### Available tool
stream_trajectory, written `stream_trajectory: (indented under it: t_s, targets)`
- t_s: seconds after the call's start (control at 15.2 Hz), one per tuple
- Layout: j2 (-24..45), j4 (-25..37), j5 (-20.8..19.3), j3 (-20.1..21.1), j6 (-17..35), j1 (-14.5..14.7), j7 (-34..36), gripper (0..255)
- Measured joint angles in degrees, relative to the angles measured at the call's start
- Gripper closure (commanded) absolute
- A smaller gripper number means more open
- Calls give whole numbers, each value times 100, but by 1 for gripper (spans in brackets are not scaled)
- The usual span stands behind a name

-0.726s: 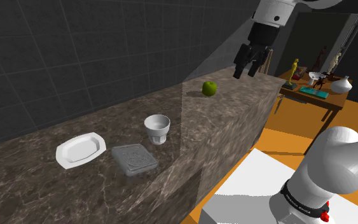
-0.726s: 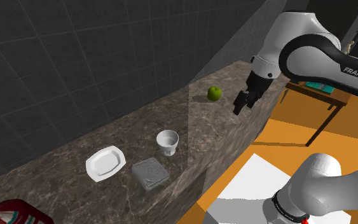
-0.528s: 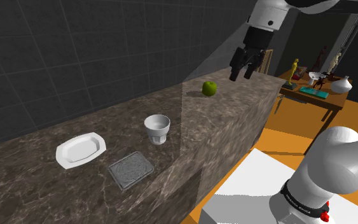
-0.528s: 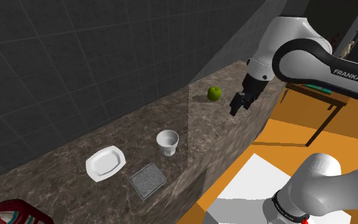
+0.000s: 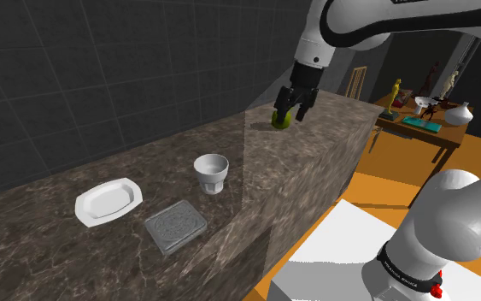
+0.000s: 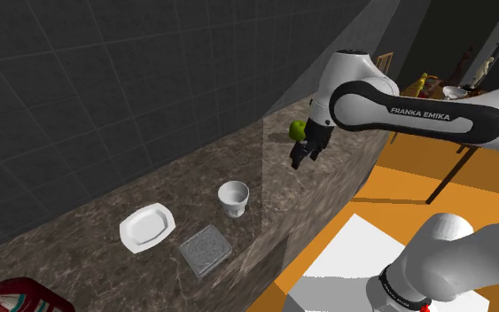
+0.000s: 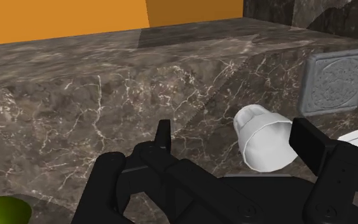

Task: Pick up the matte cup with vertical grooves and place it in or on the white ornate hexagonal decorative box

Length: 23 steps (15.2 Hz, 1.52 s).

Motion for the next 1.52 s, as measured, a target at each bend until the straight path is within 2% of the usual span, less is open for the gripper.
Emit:
stream_trajectory:
  t_s: [0.66,1.25,1.52]
  targets:
    - [1926,422,256,226,1407,196,-94,0]
    - [3814,1493,347,413,2151,373,-97,0]
    - [4178,1595,358,437,2401,402,-121,0]
